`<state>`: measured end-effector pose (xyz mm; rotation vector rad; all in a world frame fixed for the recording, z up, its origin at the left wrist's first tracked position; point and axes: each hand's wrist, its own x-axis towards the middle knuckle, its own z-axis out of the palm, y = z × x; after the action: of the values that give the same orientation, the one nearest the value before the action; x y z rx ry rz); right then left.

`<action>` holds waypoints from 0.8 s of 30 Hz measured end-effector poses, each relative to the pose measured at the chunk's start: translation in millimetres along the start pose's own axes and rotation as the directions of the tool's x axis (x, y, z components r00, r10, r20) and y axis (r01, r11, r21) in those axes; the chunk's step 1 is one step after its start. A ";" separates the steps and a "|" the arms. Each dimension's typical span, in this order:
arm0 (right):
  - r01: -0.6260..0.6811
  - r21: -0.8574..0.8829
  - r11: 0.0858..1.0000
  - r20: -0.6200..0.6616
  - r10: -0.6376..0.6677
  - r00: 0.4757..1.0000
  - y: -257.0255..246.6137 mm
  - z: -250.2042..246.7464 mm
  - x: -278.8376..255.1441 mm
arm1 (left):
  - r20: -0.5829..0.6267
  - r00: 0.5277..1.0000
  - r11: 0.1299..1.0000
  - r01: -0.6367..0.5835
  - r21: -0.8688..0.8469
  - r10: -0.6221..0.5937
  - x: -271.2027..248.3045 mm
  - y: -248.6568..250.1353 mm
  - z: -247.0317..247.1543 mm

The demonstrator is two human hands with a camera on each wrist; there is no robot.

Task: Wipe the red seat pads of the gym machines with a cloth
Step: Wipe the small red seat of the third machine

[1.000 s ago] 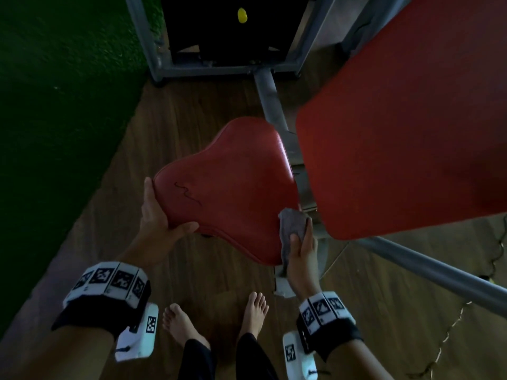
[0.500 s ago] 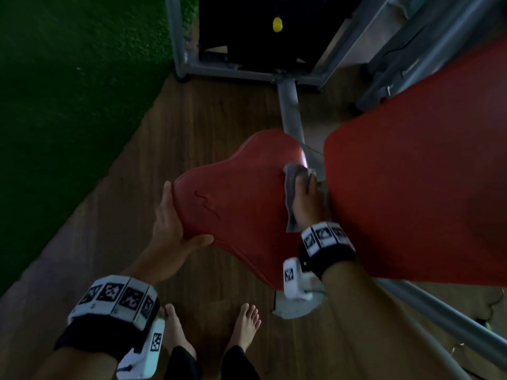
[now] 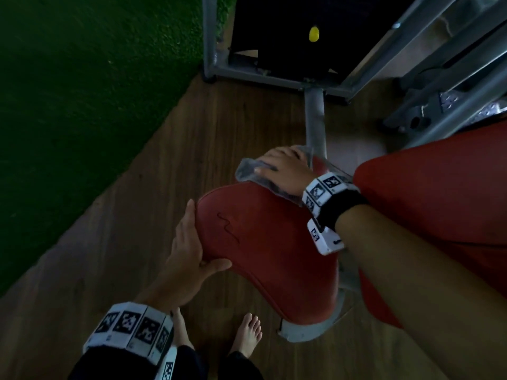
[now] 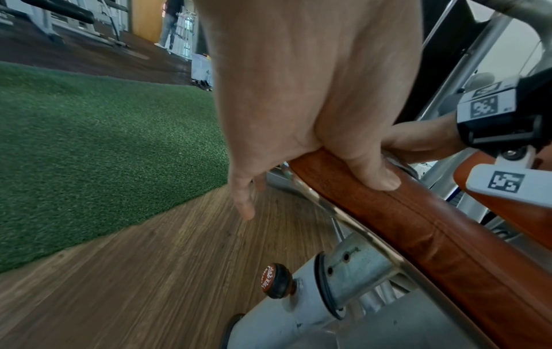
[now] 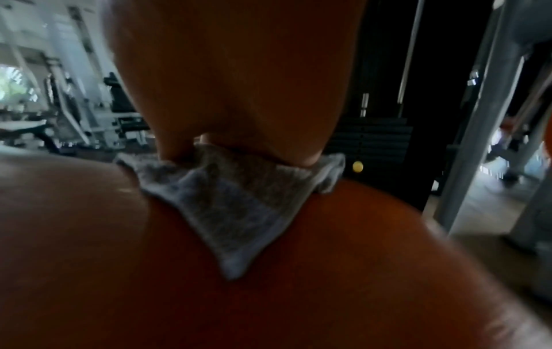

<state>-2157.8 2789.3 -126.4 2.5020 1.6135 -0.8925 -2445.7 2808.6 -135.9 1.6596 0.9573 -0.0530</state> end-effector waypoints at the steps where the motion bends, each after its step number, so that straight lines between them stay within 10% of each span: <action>1: 0.001 0.020 1.000 0.009 -0.001 1.000 7.7 -3.1 -0.3 | 0.002 1.000 1.000 0.001 -0.001 -0.001 -0.2 0.5 0.1; 7: -0.244 0.316 0.917 0.033 0.246 0.969 54.8 -16.8 6.1 | 0.020 1.000 1.000 -0.012 -0.023 0.013 -2.9 2.4 -0.7; 12: -0.111 0.128 0.986 -0.081 0.122 0.989 44.3 -5.2 3.3 | 0.028 1.000 0.999 -0.008 -0.039 0.009 -2.2 3.7 -0.2; 19: -0.213 0.491 0.845 0.065 0.208 0.976 71.0 -14.6 13.0 | 0.034 0.999 0.999 0.018 -0.040 -0.016 -0.5 3.2 -2.8; 24: -0.120 0.322 0.939 0.051 0.109 0.993 54.7 -13.1 17.9 | 0.030 0.999 0.999 0.027 -0.037 -0.026 0.3 2.8 -2.7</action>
<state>-2100.5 2783.2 -138.8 2.7390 1.3901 -1.2694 -2445.0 2811.0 -132.9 1.6076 0.9525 -0.0764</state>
